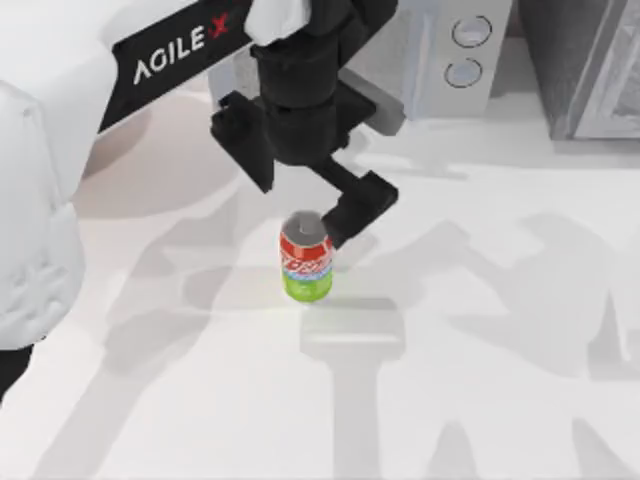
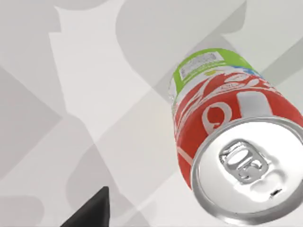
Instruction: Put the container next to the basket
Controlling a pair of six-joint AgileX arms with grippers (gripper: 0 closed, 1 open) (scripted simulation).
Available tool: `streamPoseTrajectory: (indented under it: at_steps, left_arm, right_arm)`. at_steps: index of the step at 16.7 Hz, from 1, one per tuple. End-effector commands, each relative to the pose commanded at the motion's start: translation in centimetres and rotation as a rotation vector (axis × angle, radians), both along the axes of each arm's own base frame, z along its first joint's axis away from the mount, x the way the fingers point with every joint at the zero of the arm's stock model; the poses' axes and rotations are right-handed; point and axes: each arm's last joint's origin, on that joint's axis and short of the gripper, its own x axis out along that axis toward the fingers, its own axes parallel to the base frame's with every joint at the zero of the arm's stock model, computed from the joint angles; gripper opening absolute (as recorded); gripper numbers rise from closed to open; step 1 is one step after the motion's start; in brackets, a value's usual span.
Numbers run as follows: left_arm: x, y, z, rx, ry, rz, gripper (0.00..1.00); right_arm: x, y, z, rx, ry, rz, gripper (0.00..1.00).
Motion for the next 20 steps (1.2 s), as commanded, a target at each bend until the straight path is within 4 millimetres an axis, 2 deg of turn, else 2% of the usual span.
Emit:
streamPoseTrajectory:
  at_steps: [7,15,19,20]
  left_arm:
    - [0.2,0.1,-0.1,0.0,0.0,0.003,1.0]
    - [0.1,-0.1,-5.9,0.001,0.001,-0.001,1.0]
    - [0.0,-0.1,-6.1,0.001,0.001,-0.001,1.0]
    - [0.0,-0.1,-6.1,0.001,0.001,-0.001,0.92]
  right_arm:
    - [0.0,0.0,0.0,0.0,0.0,0.0,1.0]
    - [0.0,0.0,0.0,0.0,0.0,0.0,1.0]
    - [0.0,0.0,0.0,0.0,0.0,0.0,1.0]
    - [0.0,0.0,0.0,0.0,0.0,0.0,1.0]
